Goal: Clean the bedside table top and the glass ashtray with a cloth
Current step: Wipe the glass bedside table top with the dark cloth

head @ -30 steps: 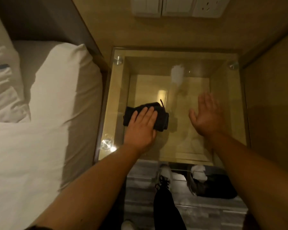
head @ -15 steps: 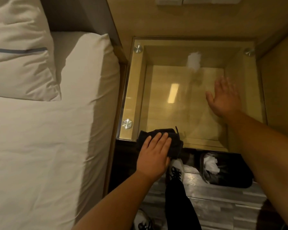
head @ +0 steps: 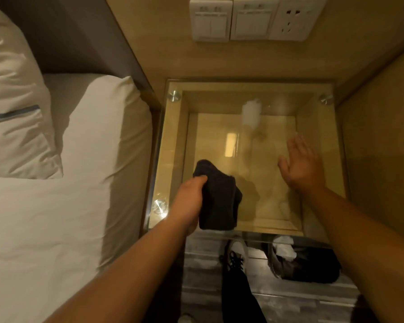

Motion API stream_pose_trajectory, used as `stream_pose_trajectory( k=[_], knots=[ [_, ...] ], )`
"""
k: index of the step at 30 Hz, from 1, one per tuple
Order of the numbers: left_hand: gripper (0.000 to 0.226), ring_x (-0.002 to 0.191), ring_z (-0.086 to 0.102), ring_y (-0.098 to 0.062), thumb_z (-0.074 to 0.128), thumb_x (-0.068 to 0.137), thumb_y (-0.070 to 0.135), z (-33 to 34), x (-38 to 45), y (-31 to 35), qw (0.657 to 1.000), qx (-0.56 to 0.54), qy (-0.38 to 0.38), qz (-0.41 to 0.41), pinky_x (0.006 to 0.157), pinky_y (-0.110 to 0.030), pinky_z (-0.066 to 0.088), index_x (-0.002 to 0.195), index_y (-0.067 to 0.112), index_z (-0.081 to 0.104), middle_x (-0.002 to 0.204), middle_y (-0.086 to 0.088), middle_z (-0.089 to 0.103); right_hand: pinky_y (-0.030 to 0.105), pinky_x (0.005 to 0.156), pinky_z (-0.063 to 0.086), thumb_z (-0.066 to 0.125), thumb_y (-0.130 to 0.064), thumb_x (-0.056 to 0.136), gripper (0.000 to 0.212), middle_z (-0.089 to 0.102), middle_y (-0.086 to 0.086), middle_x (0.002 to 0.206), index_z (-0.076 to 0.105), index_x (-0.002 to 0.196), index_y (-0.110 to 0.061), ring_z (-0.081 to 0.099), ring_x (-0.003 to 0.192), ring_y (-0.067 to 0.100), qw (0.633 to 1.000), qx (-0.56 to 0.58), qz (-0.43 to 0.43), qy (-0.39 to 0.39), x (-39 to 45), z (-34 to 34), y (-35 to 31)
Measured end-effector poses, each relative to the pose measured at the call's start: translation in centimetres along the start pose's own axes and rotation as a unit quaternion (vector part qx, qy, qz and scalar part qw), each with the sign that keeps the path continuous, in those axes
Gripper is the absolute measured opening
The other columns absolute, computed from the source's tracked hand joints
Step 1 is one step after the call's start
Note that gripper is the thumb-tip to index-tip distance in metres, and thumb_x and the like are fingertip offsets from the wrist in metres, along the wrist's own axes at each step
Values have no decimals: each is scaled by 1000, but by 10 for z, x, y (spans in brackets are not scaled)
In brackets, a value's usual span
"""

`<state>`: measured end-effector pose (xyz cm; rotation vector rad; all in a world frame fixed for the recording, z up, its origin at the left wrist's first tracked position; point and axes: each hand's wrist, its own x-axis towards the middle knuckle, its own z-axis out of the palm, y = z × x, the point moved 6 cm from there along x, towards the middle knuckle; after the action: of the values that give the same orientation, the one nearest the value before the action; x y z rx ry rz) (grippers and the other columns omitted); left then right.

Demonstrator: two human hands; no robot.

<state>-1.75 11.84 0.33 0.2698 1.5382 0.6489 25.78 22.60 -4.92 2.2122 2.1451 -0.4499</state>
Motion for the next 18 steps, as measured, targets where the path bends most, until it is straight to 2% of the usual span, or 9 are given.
stream_pose_trajectory(
  k=[3,5,7,9,11,12,14,16,18],
  knots=[
    [28,104,62,-28,49,89,44,30,32,80,988,77,27,129,95,-48,50,107,25,61,114,-7,64,51,116,17,27,-46,88,72,23,19,155,28,147,-5,19,143,35,997,-27,67,14,0,-3,25],
    [32,103,61,-28,41,99,34,57,54,139,948,179,58,256,92,-44,51,121,17,58,111,-9,63,51,117,16,24,-45,88,72,24,20,155,29,146,-4,17,144,35,996,-40,72,17,2,-3,28],
    [34,102,61,-28,38,102,31,89,77,187,873,310,94,365,85,-38,50,123,11,56,111,-12,64,49,118,14,20,-46,89,71,23,19,155,27,147,-5,15,145,33,997,-45,63,18,2,-3,25],
    [35,99,61,-31,38,101,30,127,103,220,776,441,101,440,80,-36,49,126,10,53,112,-16,64,49,118,14,20,-46,88,72,23,18,156,26,148,-6,15,145,32,997,-51,61,18,0,-1,25],
    [39,107,57,-33,41,99,27,168,142,228,683,570,46,455,85,-36,44,134,11,46,123,-18,59,49,117,16,21,-46,87,72,26,19,155,26,148,-6,18,145,32,996,-62,64,25,1,0,27],
    [45,118,52,-33,42,99,27,184,161,221,638,629,11,444,94,-38,40,141,11,41,134,-18,52,48,118,15,22,-45,87,72,25,18,155,25,148,-6,17,145,31,996,-65,64,23,2,2,28],
    [56,141,28,-30,39,99,29,198,187,197,558,707,-6,435,114,-43,20,151,12,25,155,-14,29,47,118,13,24,-44,88,72,24,17,155,25,148,-6,16,145,30,996,-64,62,30,3,5,30],
    [60,148,10,-24,36,100,31,197,196,183,531,718,30,448,119,-43,4,153,14,15,161,-7,14,49,117,16,27,-43,87,70,28,19,154,31,146,-4,20,144,31,996,-55,58,44,3,4,31],
    [60,148,7,-22,34,100,33,193,195,177,529,716,36,454,120,-42,2,153,15,13,161,-6,11,49,117,15,28,-41,87,70,29,19,153,33,144,-3,22,143,33,996,-55,51,49,2,4,30]
  ],
)
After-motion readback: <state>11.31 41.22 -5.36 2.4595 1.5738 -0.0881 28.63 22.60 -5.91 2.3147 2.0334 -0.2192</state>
